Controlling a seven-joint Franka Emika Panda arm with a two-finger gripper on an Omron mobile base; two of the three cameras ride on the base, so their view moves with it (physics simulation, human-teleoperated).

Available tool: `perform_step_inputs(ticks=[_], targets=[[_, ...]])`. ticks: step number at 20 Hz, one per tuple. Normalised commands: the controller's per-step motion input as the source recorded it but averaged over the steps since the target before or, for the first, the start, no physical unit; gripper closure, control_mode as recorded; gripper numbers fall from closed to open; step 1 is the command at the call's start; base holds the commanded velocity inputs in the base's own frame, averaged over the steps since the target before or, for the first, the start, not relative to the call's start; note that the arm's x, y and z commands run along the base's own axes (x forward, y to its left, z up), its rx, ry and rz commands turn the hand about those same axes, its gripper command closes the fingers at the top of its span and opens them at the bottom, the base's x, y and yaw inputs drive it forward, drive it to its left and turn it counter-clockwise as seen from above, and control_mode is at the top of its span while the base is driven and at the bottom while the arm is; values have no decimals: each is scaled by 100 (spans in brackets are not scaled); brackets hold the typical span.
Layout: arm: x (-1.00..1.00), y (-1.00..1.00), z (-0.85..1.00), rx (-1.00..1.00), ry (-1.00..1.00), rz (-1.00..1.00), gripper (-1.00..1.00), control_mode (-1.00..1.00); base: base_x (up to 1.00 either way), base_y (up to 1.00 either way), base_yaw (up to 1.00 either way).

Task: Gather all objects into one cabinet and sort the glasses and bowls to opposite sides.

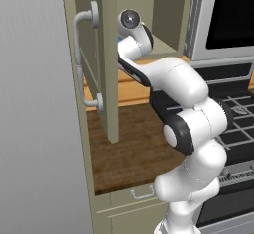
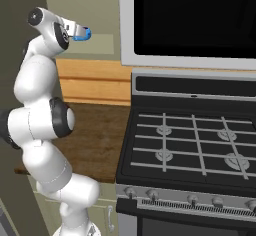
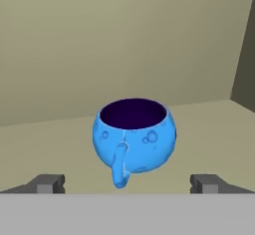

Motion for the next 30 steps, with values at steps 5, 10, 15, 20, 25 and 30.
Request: perform_step_inputs(ticks=[5,10,15,20,25,30], targets=[[16,0,-1,0,0,0,-100,-100,0,0,0],[7,0,-12,0,0,0,-100,-100,0,0,0],[10,0,-9,0,0,0,-100,-100,0,0,0],[10,0,-10,0,0,0,-100,-100,0,0,0],[9,0,-13,0,0,0,-100,-100,0,0,0],[12,0,-7,0,0,0,-100,-100,0,0,0]])
